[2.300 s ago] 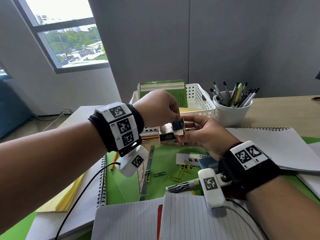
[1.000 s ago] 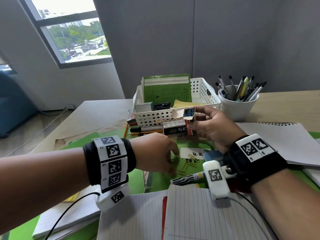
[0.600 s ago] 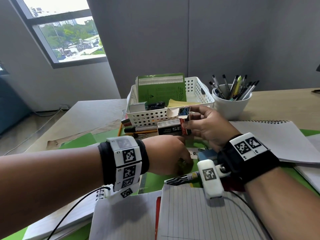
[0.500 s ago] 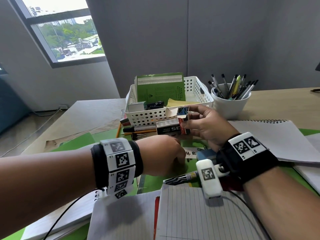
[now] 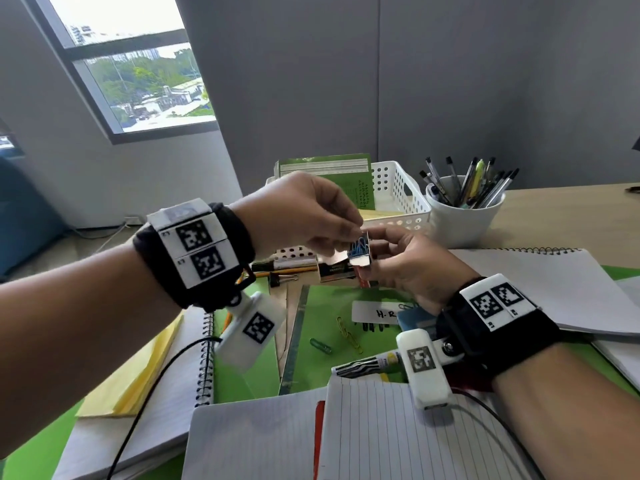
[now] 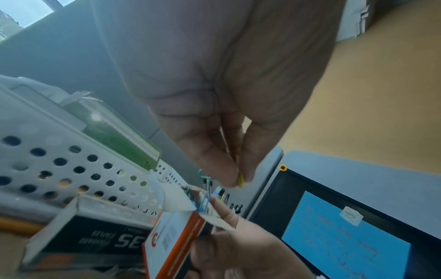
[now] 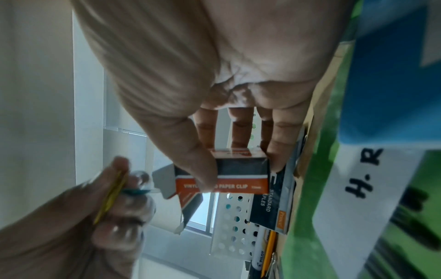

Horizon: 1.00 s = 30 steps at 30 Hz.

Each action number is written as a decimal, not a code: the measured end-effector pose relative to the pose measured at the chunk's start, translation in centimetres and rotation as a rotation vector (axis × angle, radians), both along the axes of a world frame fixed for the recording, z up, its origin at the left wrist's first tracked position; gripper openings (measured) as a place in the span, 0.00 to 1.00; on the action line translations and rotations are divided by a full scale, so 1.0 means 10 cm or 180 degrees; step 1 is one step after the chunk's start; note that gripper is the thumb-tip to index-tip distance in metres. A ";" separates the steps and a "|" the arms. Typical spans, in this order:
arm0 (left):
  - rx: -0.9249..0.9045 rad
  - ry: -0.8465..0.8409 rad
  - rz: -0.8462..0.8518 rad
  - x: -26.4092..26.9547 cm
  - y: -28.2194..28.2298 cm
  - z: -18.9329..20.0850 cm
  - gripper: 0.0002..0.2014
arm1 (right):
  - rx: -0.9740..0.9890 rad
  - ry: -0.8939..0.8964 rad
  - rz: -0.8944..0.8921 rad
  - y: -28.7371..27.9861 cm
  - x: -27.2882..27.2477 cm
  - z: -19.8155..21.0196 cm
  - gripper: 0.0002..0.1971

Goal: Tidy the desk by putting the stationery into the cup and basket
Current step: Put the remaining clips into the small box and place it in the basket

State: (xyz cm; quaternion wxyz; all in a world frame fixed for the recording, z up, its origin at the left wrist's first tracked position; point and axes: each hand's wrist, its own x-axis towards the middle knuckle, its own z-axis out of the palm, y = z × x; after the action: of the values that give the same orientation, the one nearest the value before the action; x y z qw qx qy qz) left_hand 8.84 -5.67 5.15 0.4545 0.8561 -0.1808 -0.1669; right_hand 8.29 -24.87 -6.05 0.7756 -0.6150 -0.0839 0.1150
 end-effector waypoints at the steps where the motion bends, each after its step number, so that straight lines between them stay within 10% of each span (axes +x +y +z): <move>1: -0.0011 -0.0017 0.0108 0.03 -0.03 -0.01 0.08 | 0.0015 -0.0002 0.0027 0.01 -0.01 0.01 0.23; 20: 0.0002 -0.0257 0.0579 0.18 -0.10 -0.04 0.05 | 0.0078 0.0047 -0.0061 0.01 -0.05 0.06 0.25; 30: 0.1335 -0.0799 0.0166 0.15 -0.17 -0.13 0.03 | 0.0102 0.0023 -0.0087 0.01 -0.04 0.04 0.24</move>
State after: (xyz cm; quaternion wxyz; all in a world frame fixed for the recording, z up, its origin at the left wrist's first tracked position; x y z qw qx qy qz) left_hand 10.34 -7.42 3.89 0.2450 0.9501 -0.1750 -0.0812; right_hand 7.86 -24.77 -5.67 0.7871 -0.6032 -0.0744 0.1052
